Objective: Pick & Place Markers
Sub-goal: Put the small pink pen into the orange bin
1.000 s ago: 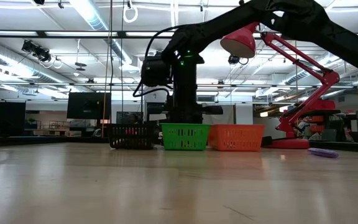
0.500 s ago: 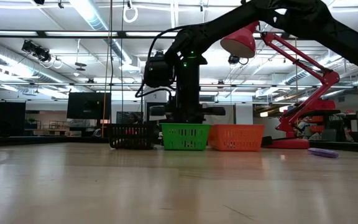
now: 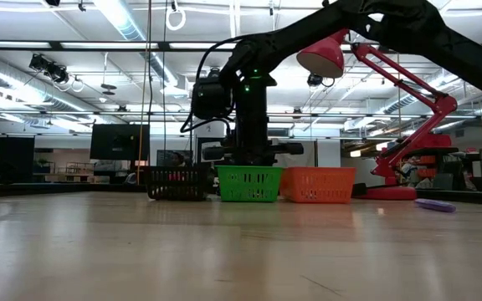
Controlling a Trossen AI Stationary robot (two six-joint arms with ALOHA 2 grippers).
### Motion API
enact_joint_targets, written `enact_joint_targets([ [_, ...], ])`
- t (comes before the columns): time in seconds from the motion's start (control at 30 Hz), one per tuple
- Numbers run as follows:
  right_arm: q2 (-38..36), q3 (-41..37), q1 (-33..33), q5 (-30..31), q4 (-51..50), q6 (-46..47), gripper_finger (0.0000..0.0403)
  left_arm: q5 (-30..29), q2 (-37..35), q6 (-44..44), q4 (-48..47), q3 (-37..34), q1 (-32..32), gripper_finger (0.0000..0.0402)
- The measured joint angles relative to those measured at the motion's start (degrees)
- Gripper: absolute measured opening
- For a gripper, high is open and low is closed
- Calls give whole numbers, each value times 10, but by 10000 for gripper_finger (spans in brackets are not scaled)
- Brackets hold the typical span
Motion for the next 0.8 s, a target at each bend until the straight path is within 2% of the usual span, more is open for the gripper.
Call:
enact_joint_targets([
  [0.8, 4, 71, -1, 0, -70, -15, 43, 0, 0, 0, 0, 0, 0, 229],
])
